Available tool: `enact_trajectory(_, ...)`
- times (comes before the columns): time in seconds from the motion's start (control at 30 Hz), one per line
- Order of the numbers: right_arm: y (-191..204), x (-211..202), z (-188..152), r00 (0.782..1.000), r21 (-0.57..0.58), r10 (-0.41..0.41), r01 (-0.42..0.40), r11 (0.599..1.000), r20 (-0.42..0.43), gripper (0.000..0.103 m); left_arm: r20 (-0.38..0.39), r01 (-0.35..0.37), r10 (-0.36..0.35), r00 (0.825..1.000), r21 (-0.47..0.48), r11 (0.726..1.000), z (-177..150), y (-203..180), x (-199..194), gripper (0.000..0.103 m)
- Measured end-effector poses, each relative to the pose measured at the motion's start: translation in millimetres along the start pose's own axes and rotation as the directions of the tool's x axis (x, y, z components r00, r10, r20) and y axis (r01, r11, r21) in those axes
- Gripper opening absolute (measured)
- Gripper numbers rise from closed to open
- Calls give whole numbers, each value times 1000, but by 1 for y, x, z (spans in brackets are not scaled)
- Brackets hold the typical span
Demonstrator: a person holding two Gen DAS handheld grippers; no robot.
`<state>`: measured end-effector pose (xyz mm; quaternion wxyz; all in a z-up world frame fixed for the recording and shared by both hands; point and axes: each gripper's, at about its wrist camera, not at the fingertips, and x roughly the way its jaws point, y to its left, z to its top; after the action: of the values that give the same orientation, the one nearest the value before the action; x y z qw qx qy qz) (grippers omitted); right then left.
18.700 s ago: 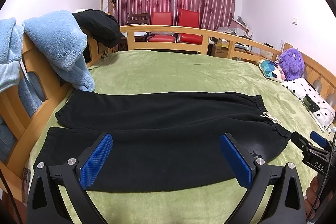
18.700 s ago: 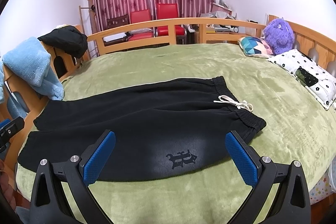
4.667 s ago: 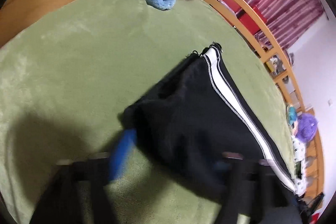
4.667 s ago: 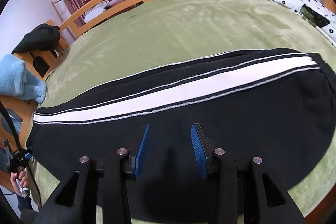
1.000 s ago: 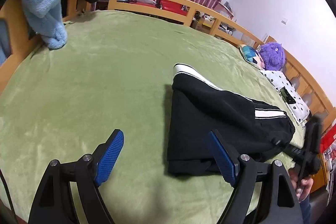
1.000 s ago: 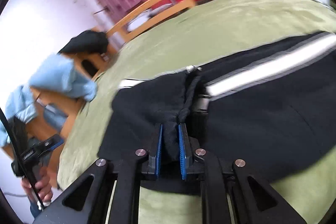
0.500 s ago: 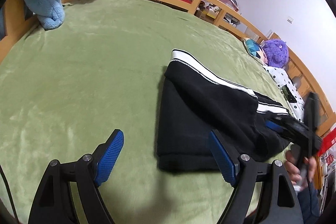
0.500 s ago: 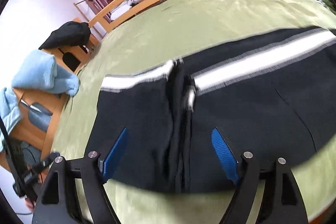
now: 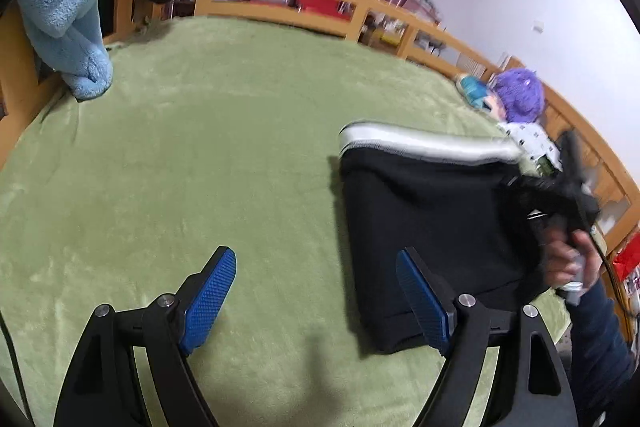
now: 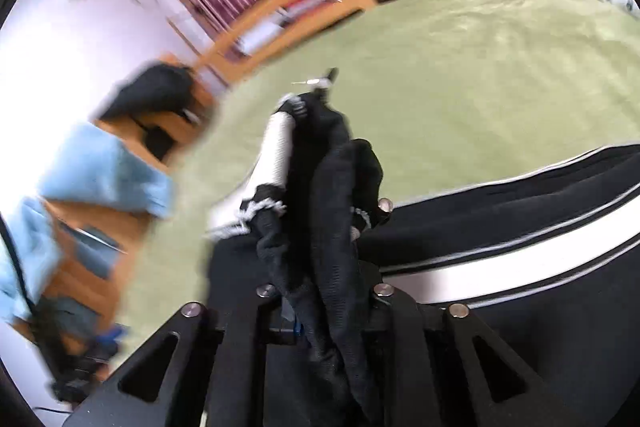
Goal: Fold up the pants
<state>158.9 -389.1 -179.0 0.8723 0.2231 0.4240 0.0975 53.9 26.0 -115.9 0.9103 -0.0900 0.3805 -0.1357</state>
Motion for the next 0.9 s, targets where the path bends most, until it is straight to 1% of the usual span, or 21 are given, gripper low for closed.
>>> enact_trajectory(0.03,-14,9,-8,999,35,-37,38,999,-40,37,-20,-27,27,999,-18,999,-4,1,1,82)
enact_trajectory(0.07,-27,19,-19,992,76,-80,88,993,-101,38,-41,-32,31,999,-31,999,-9,1,1,82)
enact_trajectory(0.1,-32,23,-26,988,84,-87,98,992,-128,38,-47,-5,3,999,-36,999,-14,1,0,82)
enact_trajectory(0.13,-36,17,-33,988,73,-87,97,993,-130,38,-44,8,-10,999,-34,999,-20,0,-1,82)
enact_trajectory(0.2,-37,-2,-44,991,55,-91,97,994,-97,42,-49,-15,13,999,-33,999,-25,-4,1,82)
enact_trajectory(0.27,-35,-24,-57,997,69,-56,59,996,-55,56,-73,16,-20,997,-51,999,-26,-10,9,82)
enact_trajectory(0.3,-31,-36,-68,998,75,-43,46,996,-44,69,-83,43,-48,995,-62,997,-25,-14,15,82)
enact_trajectory(0.33,-31,-41,-77,999,81,-37,40,996,-35,75,-95,66,-72,993,-66,996,-24,-20,24,82)
enact_trajectory(0.37,-33,-43,-85,999,88,-28,31,996,-35,75,-104,72,-78,992,-64,995,-24,-25,31,82)
enact_trajectory(0.43,-36,-35,-100,997,88,-27,33,996,-67,75,-146,40,-47,988,-50,998,-25,-38,53,81)
enact_trajectory(0.53,-32,-30,-113,997,49,-58,61,997,-47,75,-199,49,-63,978,-74,996,-33,-45,83,80)
enact_trajectory(0.57,-27,-29,-115,997,19,-62,63,998,-50,75,-215,55,-75,974,-96,994,-36,-46,92,79)
enact_trajectory(0.6,-23,-29,-115,997,-9,-57,57,998,-51,72,-216,64,-88,972,-112,992,-37,-47,96,75)
enact_trajectory(0.63,-16,-31,-116,997,-35,-63,61,998,-42,48,-216,91,-118,969,-129,987,-40,-49,102,56)
enact_trajectory(0.67,-13,-33,-116,999,-53,-9,6,999,-49,28,-233,82,-108,967,-119,990,-41,-50,107,45)
enact_trajectory(0.7,-16,-42,-118,997,-26,70,-71,997,-39,24,-239,65,-85,967,-89,994,-43,-53,106,37)
enact_trajectory(0.73,-20,-54,-120,993,-3,120,-120,993,-12,24,-220,93,-106,970,-66,993,-44,-55,97,23)
enact_trajectory(0.77,-22,-68,-122,982,7,189,-190,982,15,23,-203,131,-142,969,-64,989,-45,-54,86,21)
enact_trajectory(0.8,-21,-73,-123,981,-7,195,-195,981,13,23,-194,160,-173,966,-82,984,-46,-52,75,21)
enact_trajectory(0.83,-19,-73,-127,987,-30,163,-163,986,-3,23,-200,161,-178,963,-96,982,-47,-50,73,21)
enact_trajectory(0.9,-17,-51,-139,993,-75,58,-66,995,-100,27,-236,117,-133,963,-82,990,-53,-49,83,27)
